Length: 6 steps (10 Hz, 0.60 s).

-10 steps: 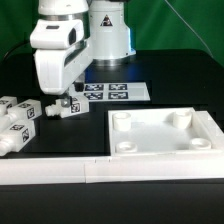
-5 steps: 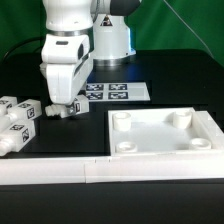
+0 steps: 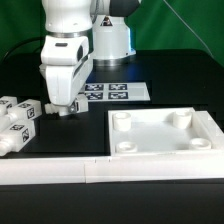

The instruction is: Assemble one leg

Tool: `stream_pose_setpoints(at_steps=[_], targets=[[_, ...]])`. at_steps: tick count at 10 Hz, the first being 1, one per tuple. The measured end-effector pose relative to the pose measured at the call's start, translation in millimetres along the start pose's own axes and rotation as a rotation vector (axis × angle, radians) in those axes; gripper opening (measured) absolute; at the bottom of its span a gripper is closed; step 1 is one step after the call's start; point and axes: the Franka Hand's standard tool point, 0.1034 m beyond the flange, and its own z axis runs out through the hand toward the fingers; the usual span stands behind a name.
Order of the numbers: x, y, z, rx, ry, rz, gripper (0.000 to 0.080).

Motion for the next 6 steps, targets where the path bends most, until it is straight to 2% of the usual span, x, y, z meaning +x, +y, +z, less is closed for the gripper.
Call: stream_pose_setpoints(at_steps=[1,2,4,5,6], targets=[[1.4,0.3,-0.4,-0.001,0.000,0.012,0.0283],[8.1,1.2,-1.8,-0.004,0.002,0.040,0.0285],[35.4,1.1,-4.4,0.005,0.007,0.125,0.0285],[49.7,2.8,-8.5,-0.002,0.011,0.192,0.0285],[57.8,7.0,-12.9,-0.040,0.022,0.304,0.0285]])
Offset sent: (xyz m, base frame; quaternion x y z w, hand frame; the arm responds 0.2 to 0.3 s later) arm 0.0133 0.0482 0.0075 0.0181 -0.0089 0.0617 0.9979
